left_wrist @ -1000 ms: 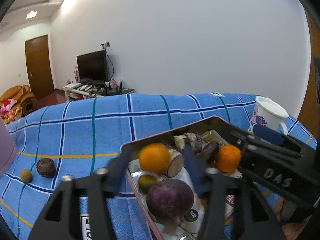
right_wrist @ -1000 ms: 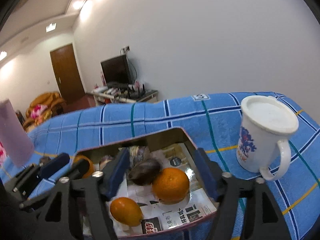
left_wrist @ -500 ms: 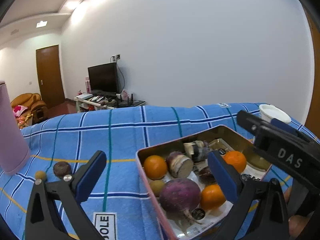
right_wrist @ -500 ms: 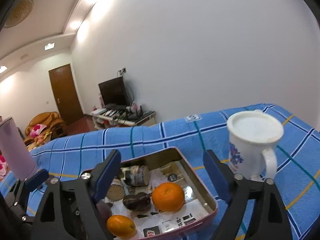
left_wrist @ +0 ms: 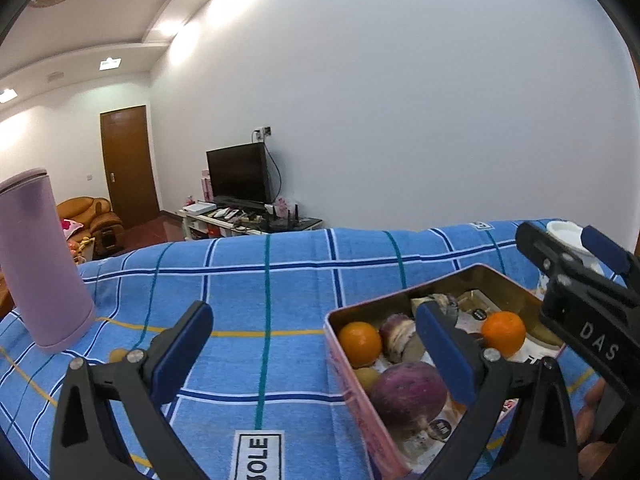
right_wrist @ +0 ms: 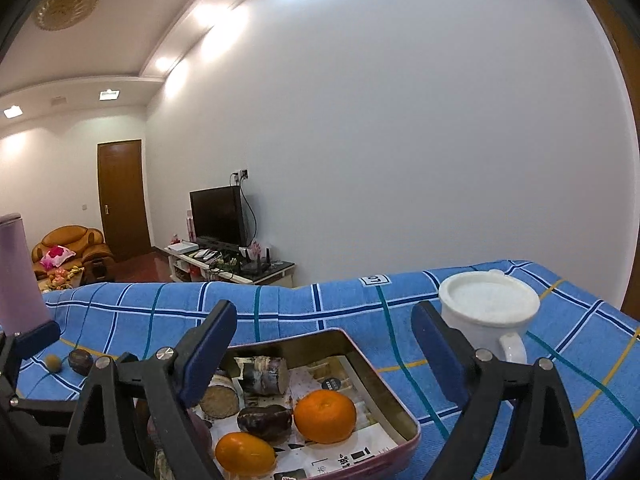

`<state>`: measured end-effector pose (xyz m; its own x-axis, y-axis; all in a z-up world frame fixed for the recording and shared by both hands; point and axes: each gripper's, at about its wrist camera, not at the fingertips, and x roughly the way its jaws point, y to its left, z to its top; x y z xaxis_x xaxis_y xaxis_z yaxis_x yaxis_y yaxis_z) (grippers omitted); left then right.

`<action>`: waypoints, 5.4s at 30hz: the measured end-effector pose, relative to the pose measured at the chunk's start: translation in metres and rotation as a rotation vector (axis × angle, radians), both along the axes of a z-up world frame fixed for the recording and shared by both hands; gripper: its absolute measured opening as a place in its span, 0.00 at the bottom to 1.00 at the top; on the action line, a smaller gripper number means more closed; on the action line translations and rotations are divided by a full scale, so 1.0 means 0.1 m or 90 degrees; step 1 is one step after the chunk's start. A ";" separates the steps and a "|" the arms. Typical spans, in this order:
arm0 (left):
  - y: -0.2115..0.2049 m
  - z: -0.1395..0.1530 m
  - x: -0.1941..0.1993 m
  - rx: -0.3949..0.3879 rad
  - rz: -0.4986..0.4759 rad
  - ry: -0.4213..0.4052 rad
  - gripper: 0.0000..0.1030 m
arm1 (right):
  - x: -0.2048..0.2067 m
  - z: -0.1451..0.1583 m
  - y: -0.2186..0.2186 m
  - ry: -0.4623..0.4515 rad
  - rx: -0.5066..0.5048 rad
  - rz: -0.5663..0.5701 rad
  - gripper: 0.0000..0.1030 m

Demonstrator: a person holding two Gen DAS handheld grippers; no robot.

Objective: Organize fruits
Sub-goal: 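Withdraw both tools from the tin box, then move both open tools toward the dark round cake and kiwi on the bed, then grasp the dark round cake with the right tool while the left tool grasps the kiwi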

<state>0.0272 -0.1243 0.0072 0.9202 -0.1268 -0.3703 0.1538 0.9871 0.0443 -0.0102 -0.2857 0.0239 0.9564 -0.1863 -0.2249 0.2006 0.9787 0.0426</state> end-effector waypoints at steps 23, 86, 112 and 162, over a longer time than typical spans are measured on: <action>0.33 -0.02 -0.13 -0.003 0.021 0.012 1.00 | -0.17 -0.01 0.20 -0.008 0.002 -0.010 0.87; 2.46 -0.28 0.53 0.020 0.241 0.147 1.00 | 0.51 -0.18 2.06 0.114 -0.008 0.140 0.87; 2.59 -0.36 0.61 0.068 0.263 0.186 0.99 | 1.60 -0.74 2.86 0.432 0.001 0.296 0.55; 2.07 -0.60 0.97 -0.028 0.015 0.324 0.27 | 0.58 -0.31 2.17 0.223 -0.022 0.242 0.40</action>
